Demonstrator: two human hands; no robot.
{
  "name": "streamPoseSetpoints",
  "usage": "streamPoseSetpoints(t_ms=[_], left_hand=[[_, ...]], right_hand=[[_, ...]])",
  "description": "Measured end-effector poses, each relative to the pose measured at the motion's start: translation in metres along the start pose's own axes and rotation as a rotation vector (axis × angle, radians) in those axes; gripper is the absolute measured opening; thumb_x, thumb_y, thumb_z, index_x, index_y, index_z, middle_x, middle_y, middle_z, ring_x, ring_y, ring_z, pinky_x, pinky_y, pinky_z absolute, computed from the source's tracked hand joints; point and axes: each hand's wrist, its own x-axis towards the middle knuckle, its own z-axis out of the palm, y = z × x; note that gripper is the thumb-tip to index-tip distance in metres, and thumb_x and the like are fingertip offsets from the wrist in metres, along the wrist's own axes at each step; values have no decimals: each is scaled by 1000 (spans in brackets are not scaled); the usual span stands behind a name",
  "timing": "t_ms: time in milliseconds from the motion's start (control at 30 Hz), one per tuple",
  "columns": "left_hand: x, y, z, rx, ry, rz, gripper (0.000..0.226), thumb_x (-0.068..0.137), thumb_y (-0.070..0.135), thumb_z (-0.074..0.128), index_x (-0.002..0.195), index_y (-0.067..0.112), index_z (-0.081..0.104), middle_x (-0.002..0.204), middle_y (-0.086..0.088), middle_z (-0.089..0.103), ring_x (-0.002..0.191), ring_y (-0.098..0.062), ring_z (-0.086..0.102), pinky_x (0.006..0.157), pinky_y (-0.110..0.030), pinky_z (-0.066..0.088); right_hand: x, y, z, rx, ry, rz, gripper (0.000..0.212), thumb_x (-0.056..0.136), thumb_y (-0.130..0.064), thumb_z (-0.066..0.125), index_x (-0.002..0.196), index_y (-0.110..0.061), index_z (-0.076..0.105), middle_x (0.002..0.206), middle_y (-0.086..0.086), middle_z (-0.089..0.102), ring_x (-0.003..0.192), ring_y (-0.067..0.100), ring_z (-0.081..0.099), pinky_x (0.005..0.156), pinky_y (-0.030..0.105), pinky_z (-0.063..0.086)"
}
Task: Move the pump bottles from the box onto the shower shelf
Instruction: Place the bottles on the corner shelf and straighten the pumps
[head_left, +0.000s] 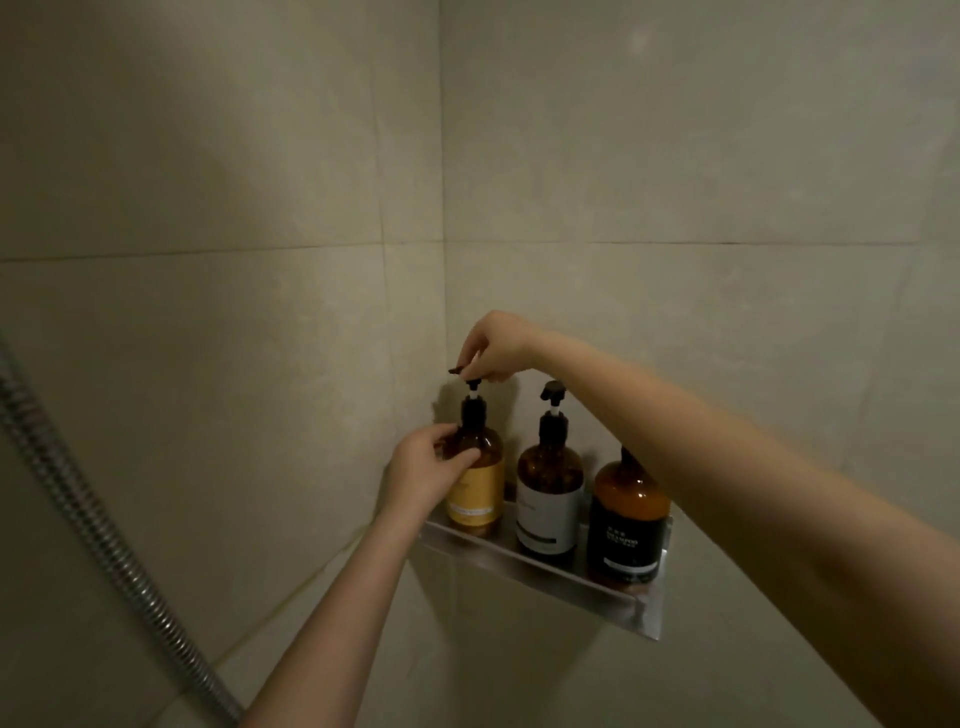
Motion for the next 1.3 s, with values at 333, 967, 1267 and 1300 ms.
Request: streamPoseSetpoints(t_ms=[333,967,1267,1300], left_hand=[[4,-1,-2,9,-38,8,57,71,27,77,124,12,60,119,-7,67,96,-10,60,86,-24,47],[0,1,-3,-83,-64,-12,57,74,20,76,127,9,57,125,-8,63,105,-11,58,86,-21,44],[3,0,-7,-120,-105,-29,57,74,15,76,126,7,57,124,-10,63,108,-16,60,91,-26,46],[3,0,-7,-127,-106,-26,56,74,14,76,126,6,57,125,-11,63,109,-18,60,92,-26,46]], right_hand=[[-5,9,-2,170,-47,-13,24,88,-33,60,104,-15,66,99,2,66,78,15,66,59,22,53],[-10,12,4,394,-5,204,30,78,-29,74,98,-9,65,78,5,66,71,18,67,71,30,59],[-44,1,-24,145,234,105,43,86,-43,60,112,-9,60,85,5,67,74,16,65,64,25,55],[-57,1,-31,232,311,83,42,87,-42,58,113,-9,61,85,5,67,75,16,65,66,25,55]])
